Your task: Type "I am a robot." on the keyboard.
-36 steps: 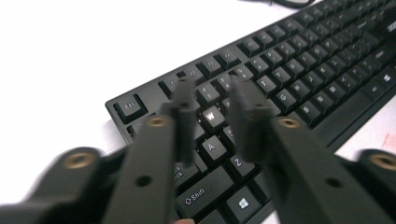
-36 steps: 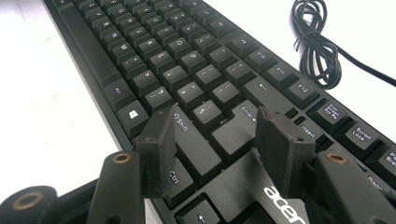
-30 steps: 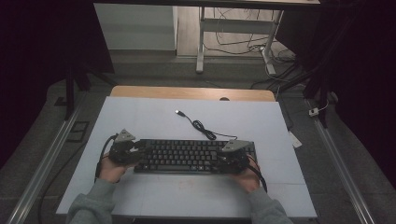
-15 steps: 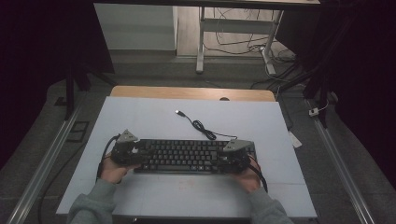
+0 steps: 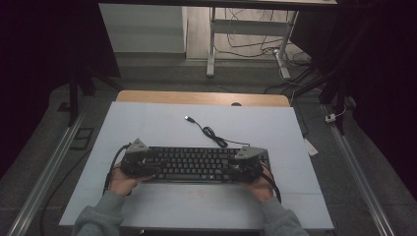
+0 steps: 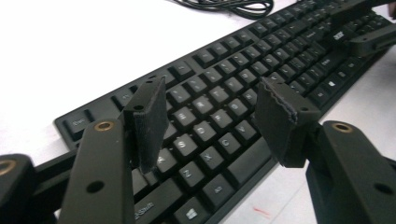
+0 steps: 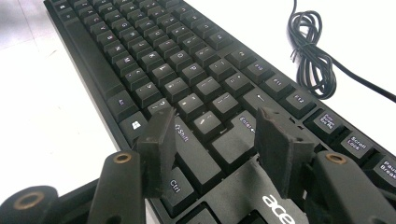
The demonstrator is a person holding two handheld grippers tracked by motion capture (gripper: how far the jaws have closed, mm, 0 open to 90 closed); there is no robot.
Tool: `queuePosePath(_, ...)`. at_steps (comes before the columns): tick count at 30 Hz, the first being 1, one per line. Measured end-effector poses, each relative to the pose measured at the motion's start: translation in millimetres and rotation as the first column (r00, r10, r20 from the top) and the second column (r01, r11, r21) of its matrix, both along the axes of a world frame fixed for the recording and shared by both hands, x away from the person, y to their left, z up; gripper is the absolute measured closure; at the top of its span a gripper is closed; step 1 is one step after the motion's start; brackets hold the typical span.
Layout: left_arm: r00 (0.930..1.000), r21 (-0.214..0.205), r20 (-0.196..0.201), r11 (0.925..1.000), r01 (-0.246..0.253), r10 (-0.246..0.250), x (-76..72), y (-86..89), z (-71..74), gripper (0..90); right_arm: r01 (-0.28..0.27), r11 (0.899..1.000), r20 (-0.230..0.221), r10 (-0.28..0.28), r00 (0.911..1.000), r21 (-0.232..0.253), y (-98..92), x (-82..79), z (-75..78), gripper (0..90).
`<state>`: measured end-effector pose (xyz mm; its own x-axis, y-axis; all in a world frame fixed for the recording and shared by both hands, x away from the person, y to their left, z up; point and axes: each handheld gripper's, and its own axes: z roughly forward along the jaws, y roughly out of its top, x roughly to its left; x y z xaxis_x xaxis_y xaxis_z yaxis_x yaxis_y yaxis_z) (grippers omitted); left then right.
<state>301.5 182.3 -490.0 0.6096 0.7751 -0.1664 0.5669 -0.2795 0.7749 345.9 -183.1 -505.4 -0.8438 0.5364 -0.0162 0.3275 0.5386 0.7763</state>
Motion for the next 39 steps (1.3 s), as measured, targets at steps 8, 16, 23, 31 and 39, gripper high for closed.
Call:
queuePosePath(8, 0.9995, -0.006, -0.001, 0.9995, 0.031, -0.031, -0.2, -8.4, -0.1, 44.0, 0.003, 1.0, -0.008, -0.003, 1.0, 0.005, -0.4, 0.1, -0.4, 48.5)
queuePosePath(16, 0.9983, 0.01, -0.001, 0.9982, 0.059, -0.059, -1.6, -18.7, -0.7, 44.6, 0.001, 1.0, -0.011, -0.001, 0.9999, -0.006, -0.7, 0.8, -1.4, 48.6)
queuePosePath(23, 0.9957, 0.023, -0.002, 0.9954, 0.093, -0.093, -4.6, -31.0, -1.6, 44.8, 0.0, 1.0, -0.009, 0.0, 1.0, -0.01, -0.2, 0.9, -1.8, 48.7)
queuePosePath(31, 0.9921, 0.056, 0.0, 0.9906, 0.125, -0.125, -7.4, -44.7, -6.2, 47.6, -0.002, 1.0, -0.005, 0.002, 1.0, -0.016, 0.8, 1.2, -2.4, 48.8)
queuePosePath(39, 0.9871, 0.08, -0.001, 0.9839, 0.16, -0.16, -8.8, -56.3, -11.2, 68.2, 0.0, 1.0, -0.003, 0.0, 1.0, -0.023, -0.1, 1.6, -2.4, 48.8)
